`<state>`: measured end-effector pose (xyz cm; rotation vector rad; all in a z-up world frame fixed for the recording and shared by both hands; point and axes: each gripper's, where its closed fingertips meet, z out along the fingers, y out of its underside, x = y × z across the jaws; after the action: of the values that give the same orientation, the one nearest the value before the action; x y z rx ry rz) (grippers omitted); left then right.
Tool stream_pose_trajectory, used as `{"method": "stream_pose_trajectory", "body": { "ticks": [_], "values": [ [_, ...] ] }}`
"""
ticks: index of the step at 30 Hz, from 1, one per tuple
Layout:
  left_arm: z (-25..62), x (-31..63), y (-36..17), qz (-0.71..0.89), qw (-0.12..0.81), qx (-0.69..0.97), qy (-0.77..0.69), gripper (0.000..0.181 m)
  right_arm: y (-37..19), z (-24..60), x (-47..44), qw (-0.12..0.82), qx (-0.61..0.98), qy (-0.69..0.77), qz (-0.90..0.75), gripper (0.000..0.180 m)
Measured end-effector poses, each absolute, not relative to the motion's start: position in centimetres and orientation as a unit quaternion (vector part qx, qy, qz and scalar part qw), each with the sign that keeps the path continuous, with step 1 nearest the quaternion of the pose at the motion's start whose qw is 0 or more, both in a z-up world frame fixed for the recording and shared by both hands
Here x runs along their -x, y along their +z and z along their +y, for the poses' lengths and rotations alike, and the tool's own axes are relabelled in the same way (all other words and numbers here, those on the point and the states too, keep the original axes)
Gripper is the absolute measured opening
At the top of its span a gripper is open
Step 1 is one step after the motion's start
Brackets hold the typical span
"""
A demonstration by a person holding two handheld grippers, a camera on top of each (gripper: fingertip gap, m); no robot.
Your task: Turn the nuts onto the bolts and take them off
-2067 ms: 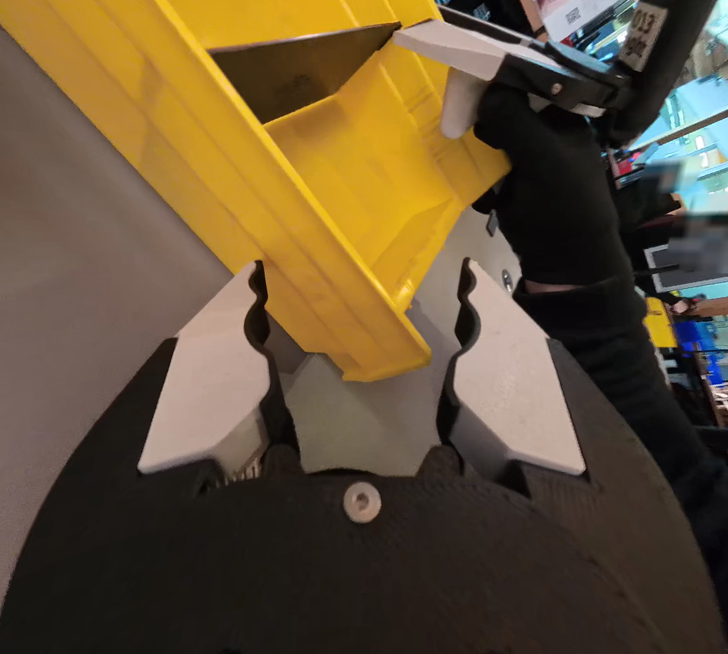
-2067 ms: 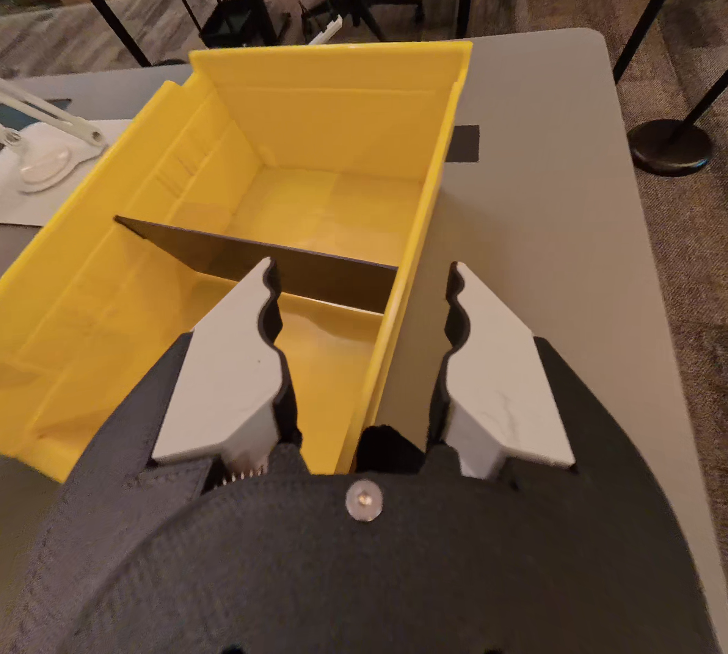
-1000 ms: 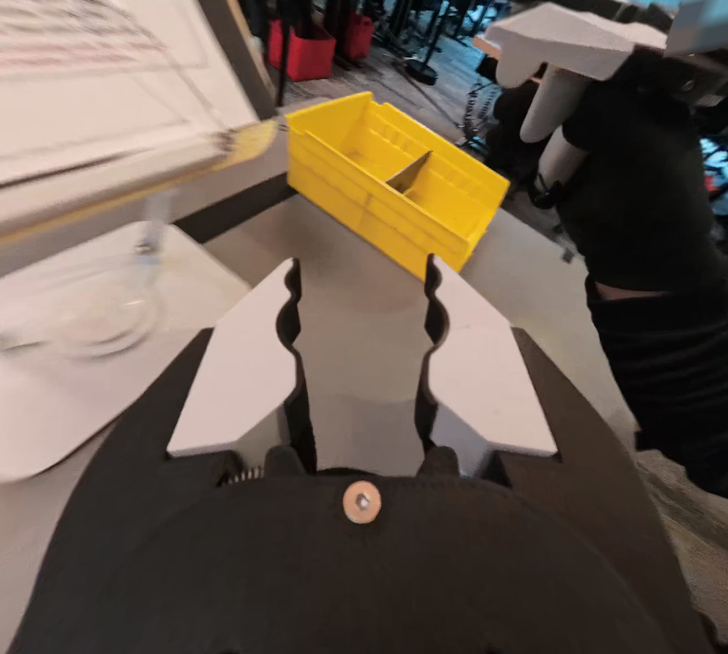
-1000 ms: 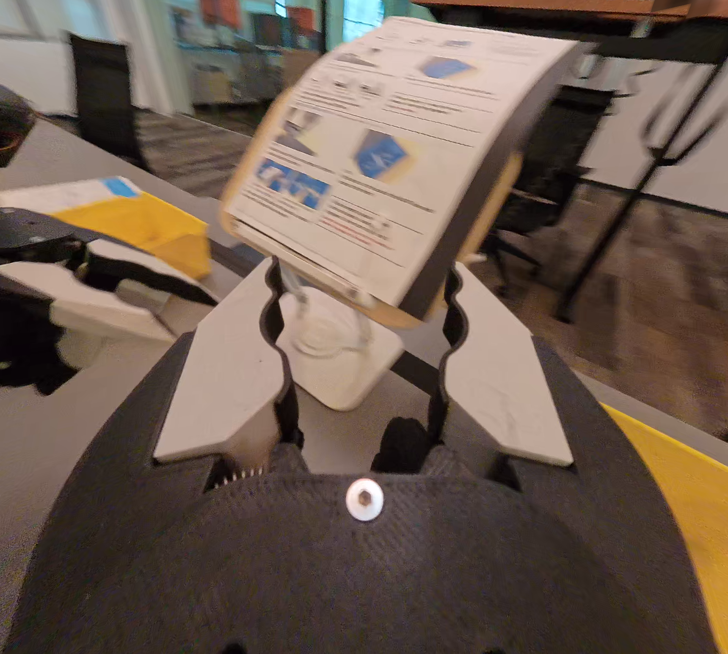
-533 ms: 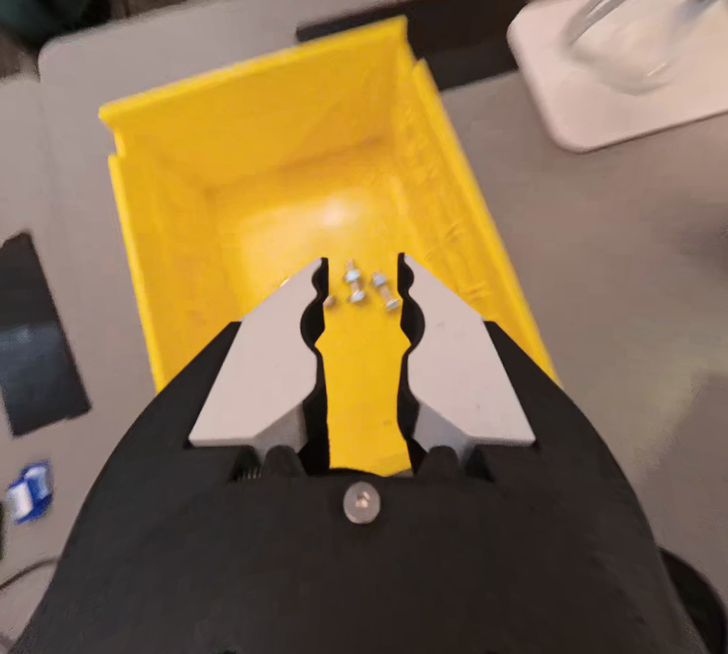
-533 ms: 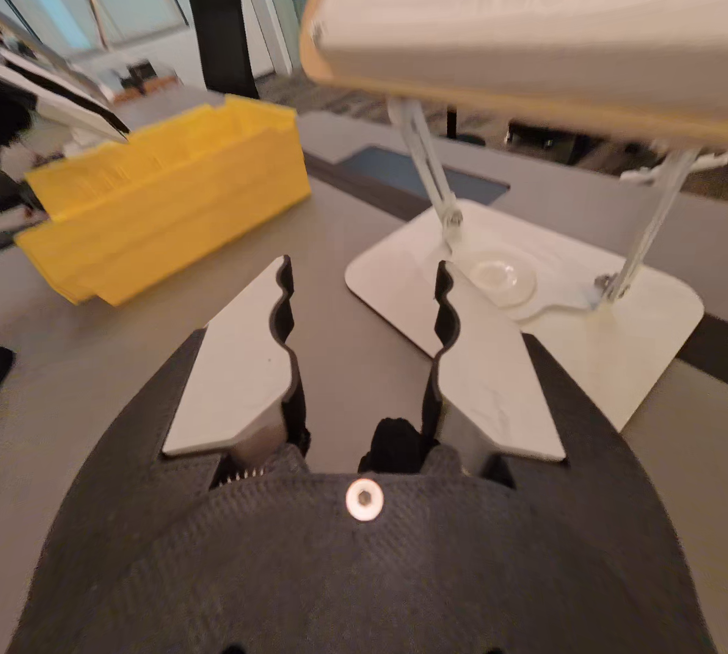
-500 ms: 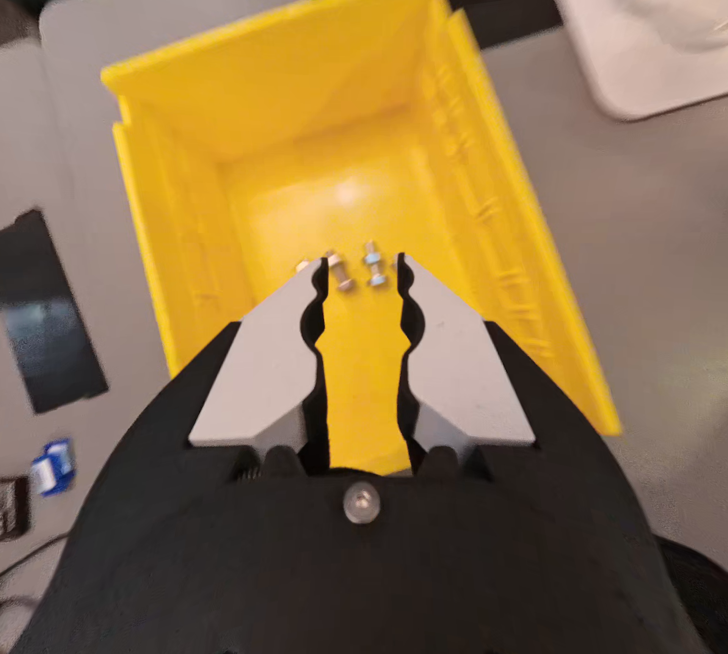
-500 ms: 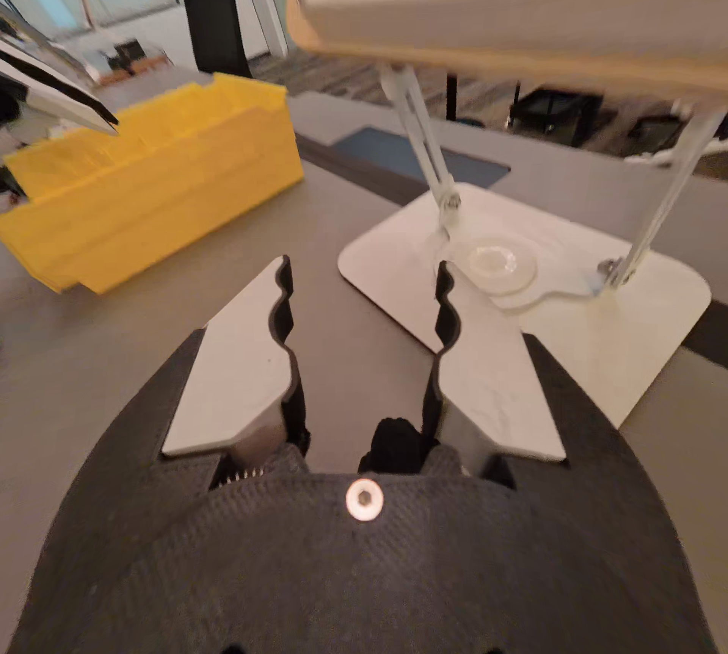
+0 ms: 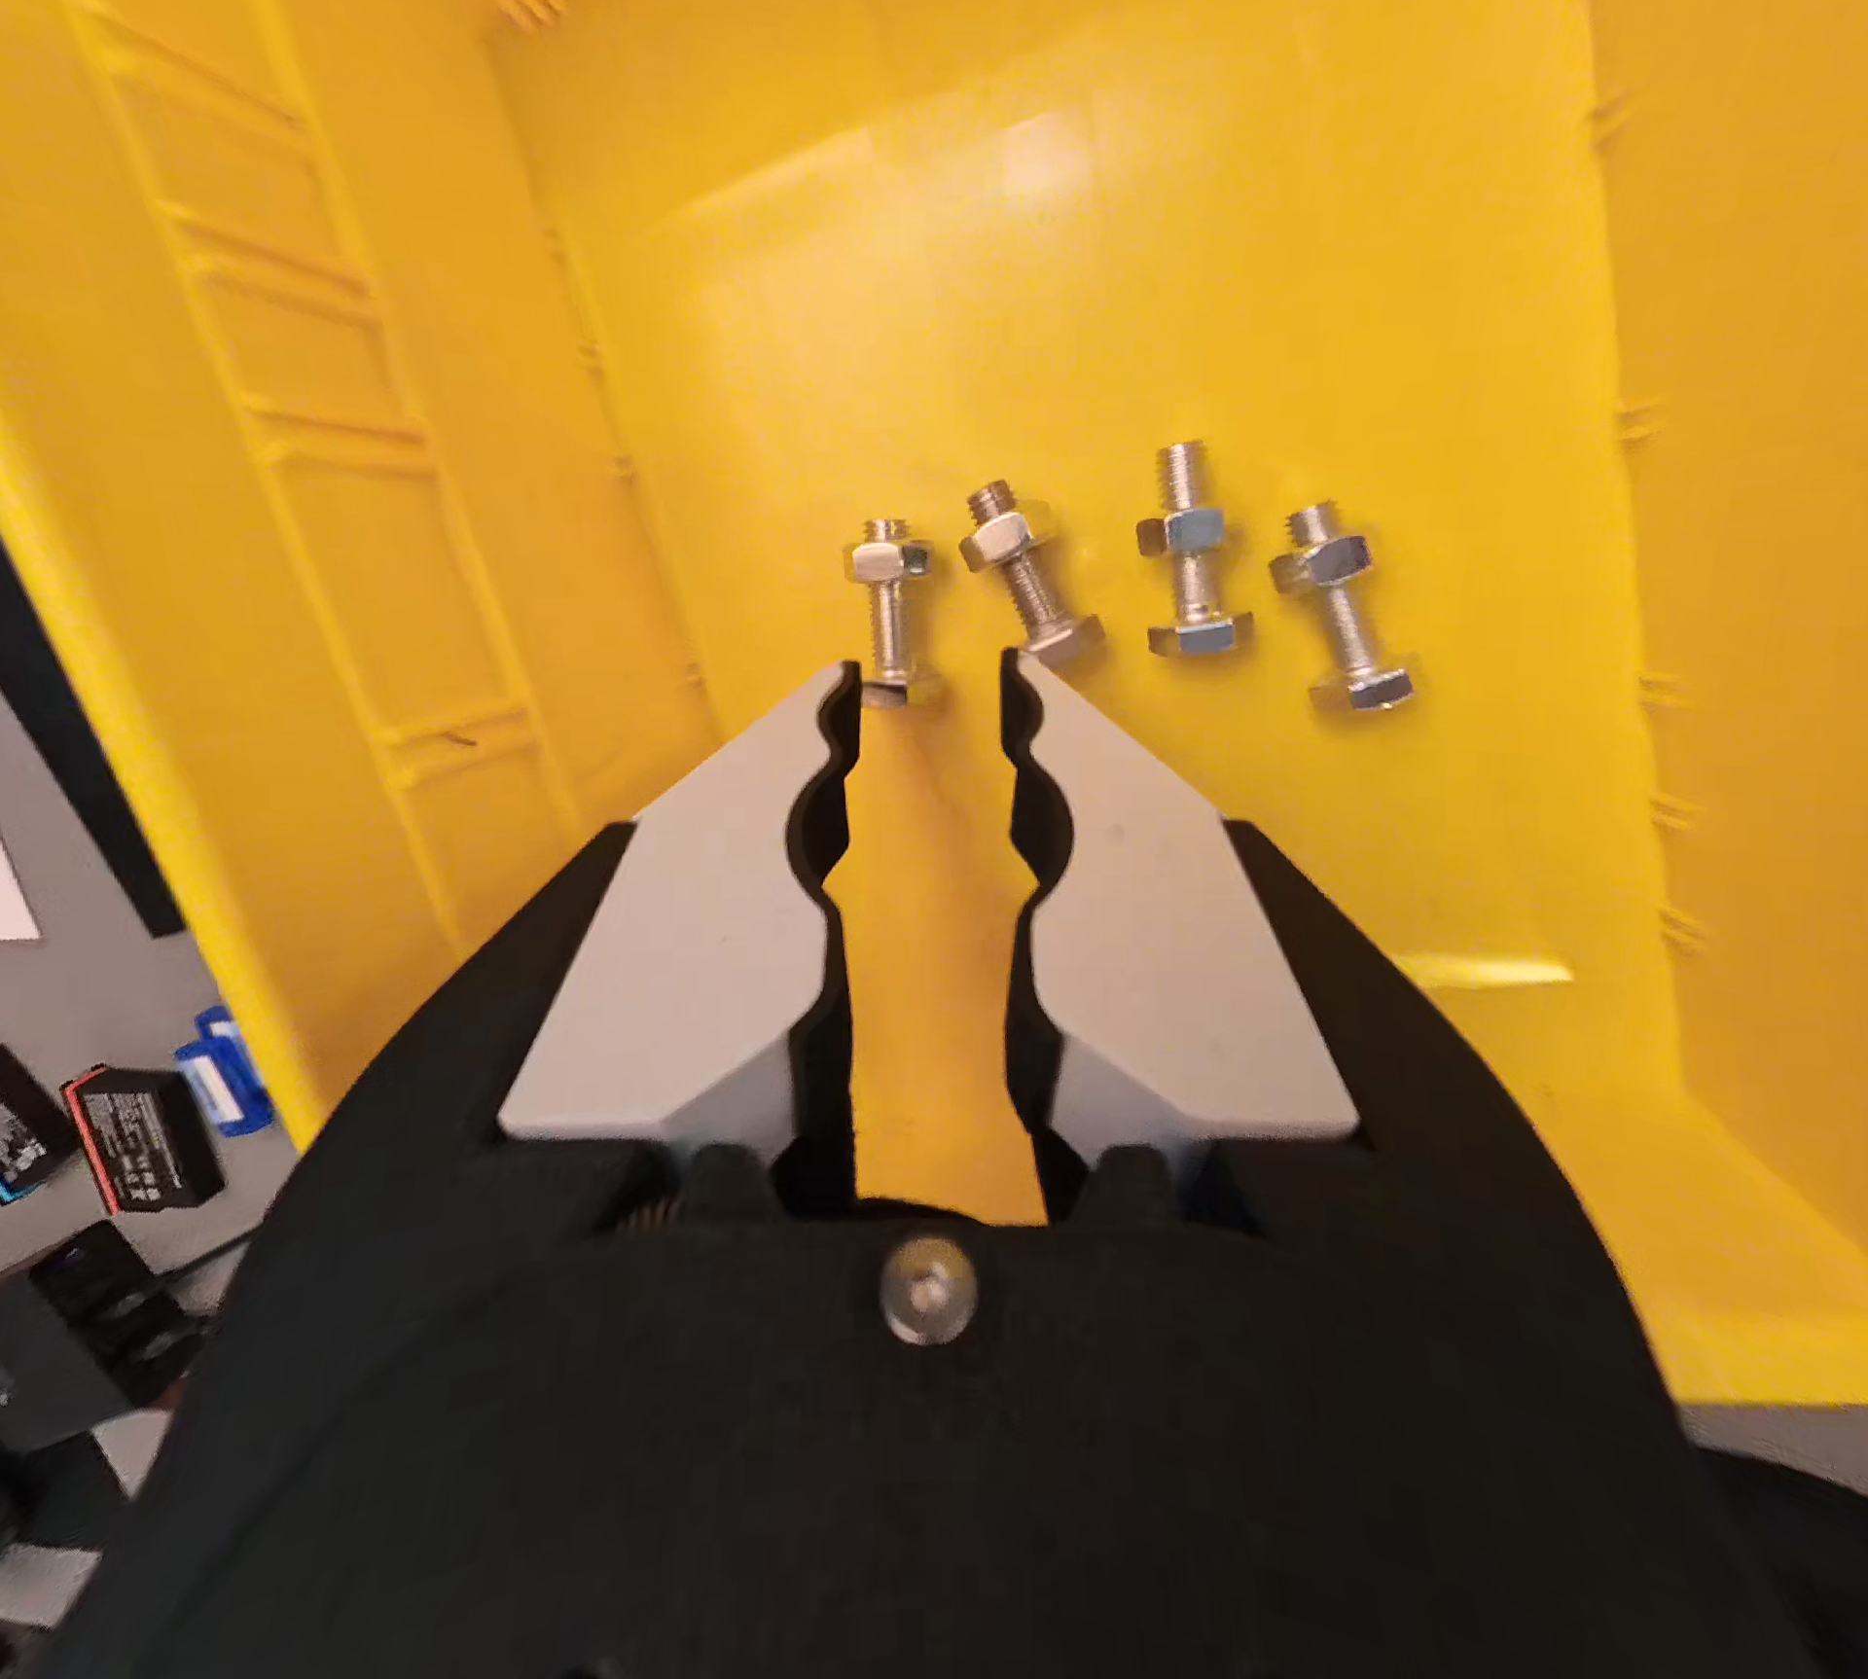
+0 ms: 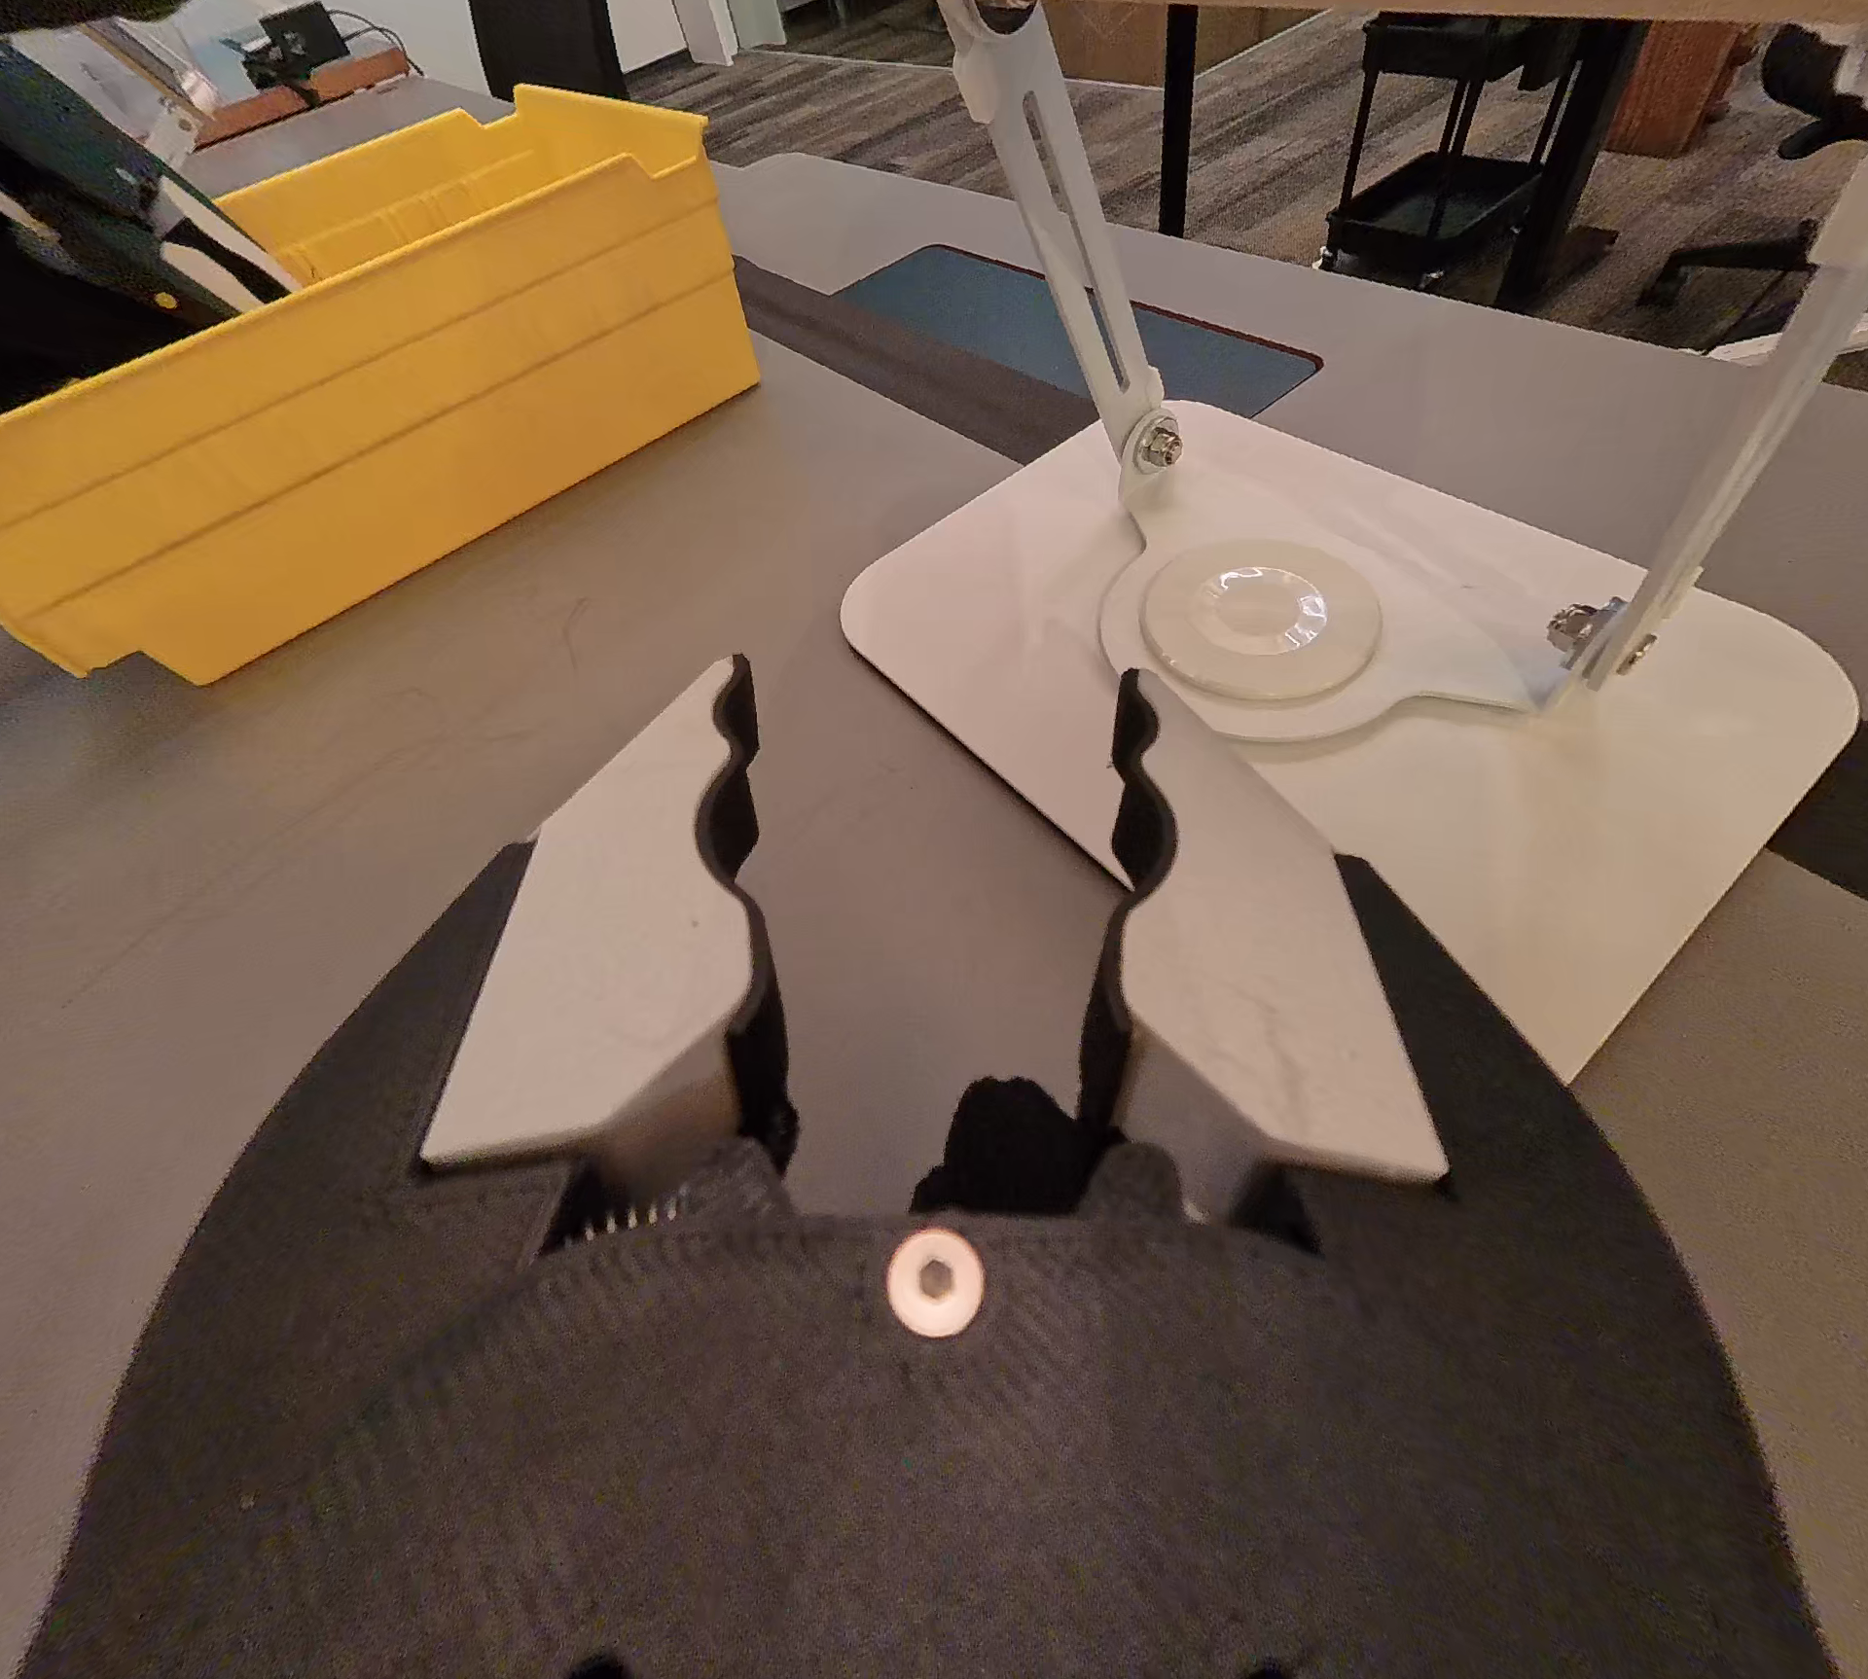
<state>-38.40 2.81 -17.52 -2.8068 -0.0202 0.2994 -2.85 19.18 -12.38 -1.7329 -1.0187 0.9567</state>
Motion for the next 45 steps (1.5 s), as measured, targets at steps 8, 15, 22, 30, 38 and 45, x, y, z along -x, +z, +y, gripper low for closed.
{"method": "stream_pose_trajectory", "body": {
  "ticks": [8,15,22,30,38,45],
  "values": [
    [3.6,39.3,-18.0,-0.017,0.159,0.981,0.112,0.006,-12.6,18.9,3.2,0.442,0.695,0.374,-0.427,0.07],
    [3.9,39.3,-17.6,-0.014,0.192,0.975,0.109,0.0,-12.5,18.9,3.2,0.441,0.693,0.379,-0.426,0.07],
    [4.0,39.8,-17.8,-0.039,0.178,0.979,0.097,0.017,-12.6,18.8,3.3,0.439,0.693,0.377,-0.43,0.07],
    [4.1,39.9,-18.9,-0.037,0.162,0.982,0.091,0.008,-12.6,18.8,3.3,0.438,0.692,0.379,-0.43,0.07],
    [5.5,37.5,-11.4,0.028,0.22,0.962,0.16,0.008,-11.3,18.6,3.3,0.443,0.677,0.421,-0.411,0.071],
    [11.9,23.1,-1.7,0.186,0.366,0.905,0.11,0.008,-8.3,16.7,3.8,0.448,0.63,0.485,-0.409,0.063]
  ]
}}
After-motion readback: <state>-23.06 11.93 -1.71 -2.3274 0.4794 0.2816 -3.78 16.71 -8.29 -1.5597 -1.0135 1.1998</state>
